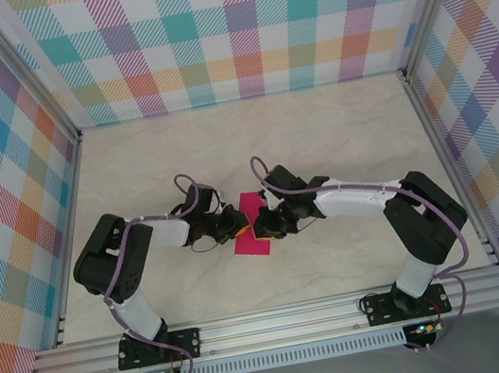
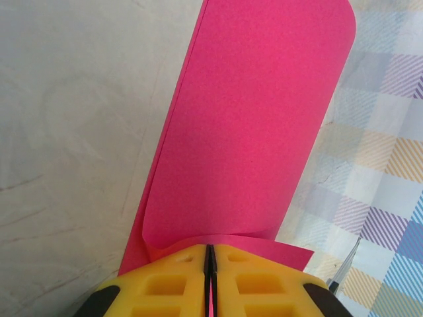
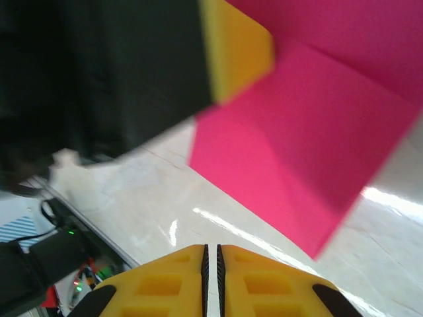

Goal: Fold a paper plane with a square sheet of paper (pick it up from the middle)
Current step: Fold the triangle a second time at the center of the table.

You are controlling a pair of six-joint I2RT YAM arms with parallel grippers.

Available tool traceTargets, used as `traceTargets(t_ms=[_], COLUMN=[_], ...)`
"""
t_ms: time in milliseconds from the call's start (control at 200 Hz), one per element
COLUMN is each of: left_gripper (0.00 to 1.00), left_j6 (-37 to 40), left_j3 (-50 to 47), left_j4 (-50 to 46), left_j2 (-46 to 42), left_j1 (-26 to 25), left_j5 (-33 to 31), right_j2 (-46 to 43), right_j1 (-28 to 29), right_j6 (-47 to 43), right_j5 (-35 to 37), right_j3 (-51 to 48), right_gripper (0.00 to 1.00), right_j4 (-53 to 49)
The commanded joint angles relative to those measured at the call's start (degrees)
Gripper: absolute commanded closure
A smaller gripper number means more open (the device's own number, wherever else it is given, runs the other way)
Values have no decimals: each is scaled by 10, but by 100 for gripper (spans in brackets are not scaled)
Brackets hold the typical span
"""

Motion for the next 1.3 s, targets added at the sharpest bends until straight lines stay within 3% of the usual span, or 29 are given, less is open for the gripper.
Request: traceTargets(t_ms=[0,345,735,1020,1295], left_gripper=[88,88,89,89,89], left_j6=[12,16,16,14,13], left_j3=[-14,-9,-3,-6,-6], left_j4=[-46,-56,-57,-58,-56], left_j2=[40,36,37,29,32], left_j1=[-8,-8,-8,-8,-8], left_j5=[-41,-38,-41,-47,-48], right_j2=[38,118,63,93,55], right_j1=[2,1,1,2,2], right_j6=[-5,22,2,22,10], right_j5=[1,14,-2,-8,-31], right_j3=[26,-24,12,-56,-37], right_gripper=[86,87,84,86,84], right_j4=[-12,12,-5,31,34])
